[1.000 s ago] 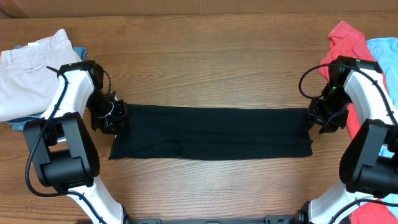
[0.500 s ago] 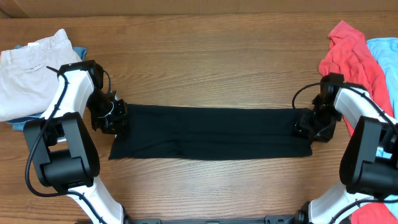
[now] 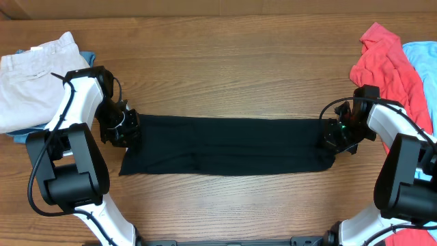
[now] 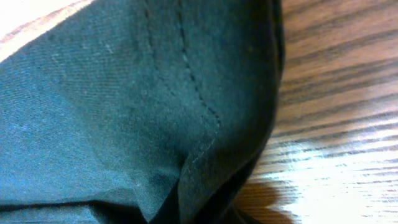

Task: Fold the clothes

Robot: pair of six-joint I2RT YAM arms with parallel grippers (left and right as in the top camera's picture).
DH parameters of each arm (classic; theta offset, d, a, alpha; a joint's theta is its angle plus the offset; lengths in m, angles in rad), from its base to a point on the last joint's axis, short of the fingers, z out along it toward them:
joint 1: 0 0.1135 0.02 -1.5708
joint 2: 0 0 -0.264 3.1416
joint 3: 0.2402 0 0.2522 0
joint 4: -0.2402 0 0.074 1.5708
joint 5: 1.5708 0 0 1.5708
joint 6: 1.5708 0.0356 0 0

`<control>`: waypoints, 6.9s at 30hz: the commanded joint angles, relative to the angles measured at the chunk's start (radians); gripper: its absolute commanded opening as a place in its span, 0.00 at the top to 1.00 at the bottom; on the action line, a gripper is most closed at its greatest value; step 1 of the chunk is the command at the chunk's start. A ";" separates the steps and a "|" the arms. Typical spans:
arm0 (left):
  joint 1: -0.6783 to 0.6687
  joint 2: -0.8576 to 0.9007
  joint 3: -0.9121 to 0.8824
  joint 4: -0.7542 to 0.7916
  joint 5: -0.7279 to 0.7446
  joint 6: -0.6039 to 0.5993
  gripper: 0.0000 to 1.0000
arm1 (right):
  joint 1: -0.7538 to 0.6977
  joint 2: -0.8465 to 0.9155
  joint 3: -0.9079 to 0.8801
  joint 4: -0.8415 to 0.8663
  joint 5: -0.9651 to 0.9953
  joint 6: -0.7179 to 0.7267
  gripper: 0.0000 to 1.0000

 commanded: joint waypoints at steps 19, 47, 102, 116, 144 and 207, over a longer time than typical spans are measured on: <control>0.018 -0.030 0.139 -0.013 0.021 -0.013 0.75 | 0.088 0.016 0.467 -0.392 0.354 0.113 0.96; 0.016 -0.030 0.138 -0.023 0.032 -0.013 0.75 | 0.797 0.042 0.465 -0.170 0.249 0.219 0.96; -0.035 -0.030 0.137 -0.056 0.058 -0.003 0.64 | 0.810 0.042 0.237 -0.094 0.085 0.250 0.78; -0.035 -0.030 0.136 -0.073 0.058 -0.003 0.59 | 0.804 0.042 0.243 -0.119 -0.049 0.051 0.80; -0.187 -0.030 -0.103 0.158 -0.018 0.190 0.43 | 0.700 0.024 0.461 -0.272 0.175 0.120 0.77; -0.256 -0.030 0.461 -0.168 0.090 0.096 0.96 | 0.592 0.024 0.459 -0.288 0.175 0.120 0.74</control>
